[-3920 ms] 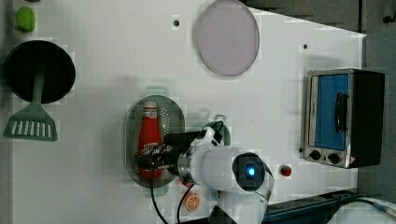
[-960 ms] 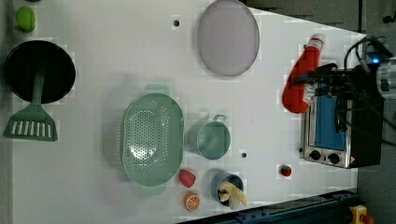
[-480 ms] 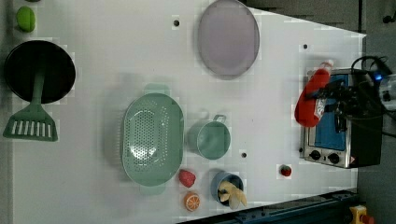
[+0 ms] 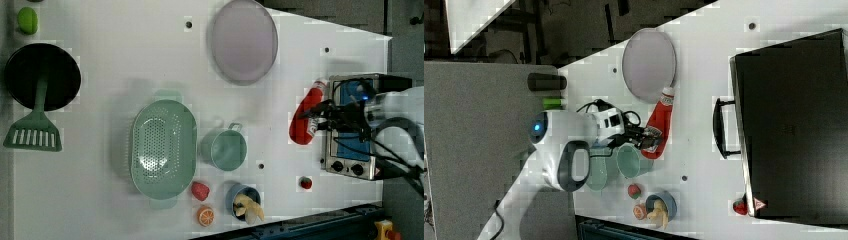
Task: Pick ketchup from strainer and place it on the table
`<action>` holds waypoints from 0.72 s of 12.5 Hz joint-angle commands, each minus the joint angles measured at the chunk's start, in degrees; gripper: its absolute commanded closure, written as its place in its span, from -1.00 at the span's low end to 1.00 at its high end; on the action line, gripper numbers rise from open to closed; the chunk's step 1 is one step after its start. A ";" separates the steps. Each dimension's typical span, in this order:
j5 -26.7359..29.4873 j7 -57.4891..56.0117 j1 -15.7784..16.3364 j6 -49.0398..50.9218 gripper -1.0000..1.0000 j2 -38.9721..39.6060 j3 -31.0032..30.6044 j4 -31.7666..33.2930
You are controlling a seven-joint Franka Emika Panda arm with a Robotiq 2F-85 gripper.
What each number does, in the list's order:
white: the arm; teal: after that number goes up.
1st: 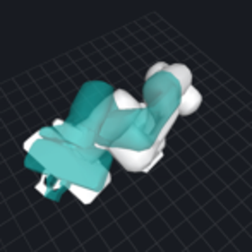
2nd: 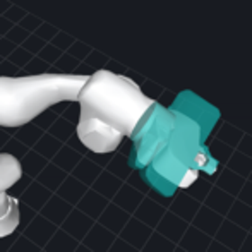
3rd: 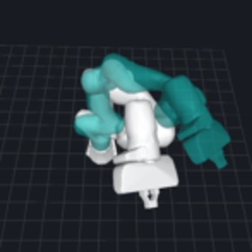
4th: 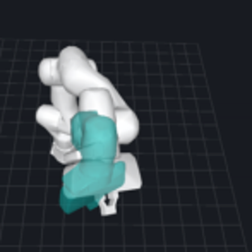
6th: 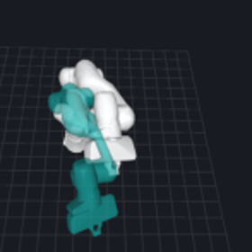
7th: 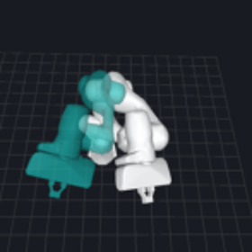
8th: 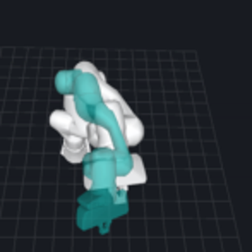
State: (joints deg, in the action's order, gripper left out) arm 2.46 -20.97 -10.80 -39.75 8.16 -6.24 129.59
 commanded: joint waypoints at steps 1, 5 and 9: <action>-1.62 -2.45 0.54 -5.15 -0.22 3.51 0.65 1.52; -1.61 -2.43 0.48 -6.97 -0.93 5.47 0.90 1.33; -1.24 -2.26 0.50 -2.41 -1.00 0.35 0.68 -1.71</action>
